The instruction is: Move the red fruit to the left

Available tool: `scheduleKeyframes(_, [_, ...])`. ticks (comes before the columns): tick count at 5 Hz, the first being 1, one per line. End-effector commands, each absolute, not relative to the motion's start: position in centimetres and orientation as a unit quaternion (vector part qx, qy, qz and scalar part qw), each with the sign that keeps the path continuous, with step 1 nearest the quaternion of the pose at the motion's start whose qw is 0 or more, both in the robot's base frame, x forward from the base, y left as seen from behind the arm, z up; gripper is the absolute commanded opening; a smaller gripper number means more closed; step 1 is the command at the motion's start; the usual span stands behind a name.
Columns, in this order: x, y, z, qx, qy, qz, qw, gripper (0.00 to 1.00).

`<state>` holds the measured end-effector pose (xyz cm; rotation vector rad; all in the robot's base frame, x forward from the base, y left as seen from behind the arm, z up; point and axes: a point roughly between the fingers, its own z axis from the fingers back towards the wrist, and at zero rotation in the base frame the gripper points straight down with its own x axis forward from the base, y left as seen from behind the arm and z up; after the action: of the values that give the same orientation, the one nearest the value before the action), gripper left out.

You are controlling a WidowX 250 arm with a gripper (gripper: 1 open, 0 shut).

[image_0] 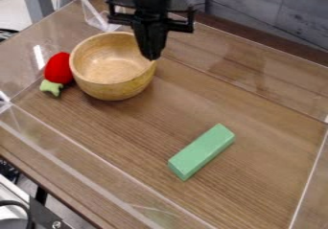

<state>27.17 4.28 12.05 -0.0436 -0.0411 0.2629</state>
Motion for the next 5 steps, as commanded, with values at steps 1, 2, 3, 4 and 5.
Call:
scheduleKeyframes(1, [27.4, 5.2, 12.4, -0.014, -0.047, 0.131, 0.990, 0.00])
scheduleKeyframes(2, [27.8, 7.5, 10.5, -0.010, -0.048, 0.109, 0.993, 0.00])
scheduleKeyframes(3, [27.8, 9.9, 9.1, -0.010, -0.047, 0.091, 0.995, 1.00])
scheduleKeyframes(4, [28.6, 9.8, 10.0, -0.010, -0.048, 0.105, 0.993, 1.00])
scheduleKeyframes(5, [29.4, 9.1, 11.4, -0.013, -0.055, 0.120, 0.991, 1.00])
